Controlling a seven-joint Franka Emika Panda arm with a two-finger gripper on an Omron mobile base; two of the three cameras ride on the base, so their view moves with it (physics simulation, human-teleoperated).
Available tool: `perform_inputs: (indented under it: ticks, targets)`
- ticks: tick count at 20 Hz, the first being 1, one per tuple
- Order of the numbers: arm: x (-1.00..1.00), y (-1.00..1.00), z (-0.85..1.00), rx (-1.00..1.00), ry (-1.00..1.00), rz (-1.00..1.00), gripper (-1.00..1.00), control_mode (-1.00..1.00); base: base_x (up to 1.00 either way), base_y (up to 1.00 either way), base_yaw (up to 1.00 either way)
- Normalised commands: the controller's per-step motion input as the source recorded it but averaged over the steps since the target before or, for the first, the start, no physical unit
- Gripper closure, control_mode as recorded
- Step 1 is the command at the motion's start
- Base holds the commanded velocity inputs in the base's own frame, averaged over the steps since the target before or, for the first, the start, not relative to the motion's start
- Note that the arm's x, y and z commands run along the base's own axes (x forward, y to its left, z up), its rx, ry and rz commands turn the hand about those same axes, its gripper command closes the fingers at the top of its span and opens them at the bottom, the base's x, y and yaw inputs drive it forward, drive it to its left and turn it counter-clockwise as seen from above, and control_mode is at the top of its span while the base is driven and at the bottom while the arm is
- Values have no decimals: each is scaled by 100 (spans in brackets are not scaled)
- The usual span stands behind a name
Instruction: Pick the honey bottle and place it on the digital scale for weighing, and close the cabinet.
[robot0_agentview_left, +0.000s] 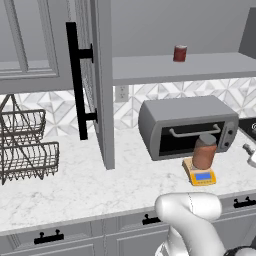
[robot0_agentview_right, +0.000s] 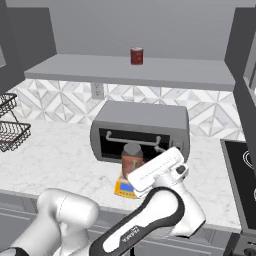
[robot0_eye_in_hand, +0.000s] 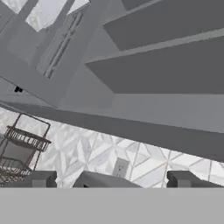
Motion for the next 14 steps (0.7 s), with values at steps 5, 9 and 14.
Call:
perform_inputs:
  ticks: [5, 9, 14]
  targets:
    - [-18, -40, 36, 16, -71, -3, -100, -100, 0, 0, 0]
    - [-27, -87, 48, 27, -51, 2, -100, -100, 0, 0, 0]
    - [-17, -97, 41, 29, -40, 0, -100, -100, 0, 0, 0]
